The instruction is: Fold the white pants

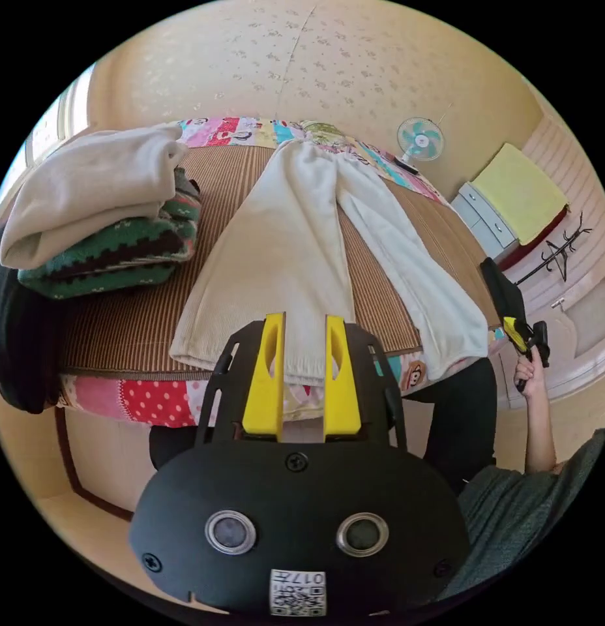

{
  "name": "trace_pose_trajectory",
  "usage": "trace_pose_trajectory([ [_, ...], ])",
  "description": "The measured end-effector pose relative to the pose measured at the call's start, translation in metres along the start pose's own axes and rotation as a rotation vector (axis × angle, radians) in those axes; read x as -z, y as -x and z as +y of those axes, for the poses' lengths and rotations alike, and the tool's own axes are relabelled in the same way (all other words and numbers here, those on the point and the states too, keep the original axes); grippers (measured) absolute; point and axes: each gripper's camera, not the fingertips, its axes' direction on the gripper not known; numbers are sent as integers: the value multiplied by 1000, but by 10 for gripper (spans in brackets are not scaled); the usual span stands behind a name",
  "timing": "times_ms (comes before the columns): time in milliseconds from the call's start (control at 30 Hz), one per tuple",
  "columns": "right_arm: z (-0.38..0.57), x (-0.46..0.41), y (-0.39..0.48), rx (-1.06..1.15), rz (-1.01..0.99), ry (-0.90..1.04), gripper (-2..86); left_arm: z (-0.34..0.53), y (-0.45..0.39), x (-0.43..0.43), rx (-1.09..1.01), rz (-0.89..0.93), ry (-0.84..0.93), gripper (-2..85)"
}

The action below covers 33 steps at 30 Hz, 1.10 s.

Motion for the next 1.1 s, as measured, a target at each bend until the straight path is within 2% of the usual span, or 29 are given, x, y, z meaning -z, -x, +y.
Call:
trace_pose_trajectory([
  [67, -5, 2, 8, 18, 3, 14, 4, -3, 24, 10, 109, 25, -71, 96],
  [133, -7, -2, 16, 42, 38, 46, 4, 1, 49, 17, 209, -27, -126, 97],
  [200, -6, -10, 15, 36, 72, 78, 4, 6, 77, 3, 318, -159, -33, 116],
  [233, -5, -17, 11, 20, 77, 98, 4, 8, 83, -4, 328, -170, 8, 115],
  [267, -4, -20, 8, 9, 72, 104, 4, 14, 90, -26, 300, -164, 131, 115],
  [333, 1, -32, -5, -26, 11, 110, 4, 29, 83, -27, 185, -193, 91, 93],
  [433, 6, -46, -19, -70, -43, 112, 3, 44, 78, -1, 146, -110, 82, 50],
  [467, 7, -49, -20, -74, -46, 112, 4, 53, 77, 18, 138, -26, 5, 47],
  [500, 8, -54, -22, -77, -44, 112, 4, 64, 80, 34, 160, 51, -65, 44],
  [567, 10, -62, -23, -80, -17, 117, 4, 79, 92, 40, 276, 88, -84, 45],
  [633, 11, -73, -26, -89, 36, 129, 6, 91, 100, 37, 366, 63, -65, 48],
  [733, 14, -85, -26, -76, 63, 140, 10, 101, 82, 35, 403, -109, -62, 50],
  [800, 16, -92, -24, -59, 84, 149, 14, 103, 47, 49, 312, -162, -166, 75],
  [833, 18, -99, -20, -33, 117, 168, 20, 102, 36, 52, 275, -153, -198, 85],
  [900, 21, -117, -8, 33, 192, 221, 34, 90, -10, 52, 67, -80, -243, 104],
  [1000, 29, -169, 18, 175, 311, 325, 75, 58, -53, 13, -139, 49, -55, 109],
  [1100, 47, -235, 46, 344, 376, 394, 104, 40, -80, -31, -223, 146, 100, 119],
])
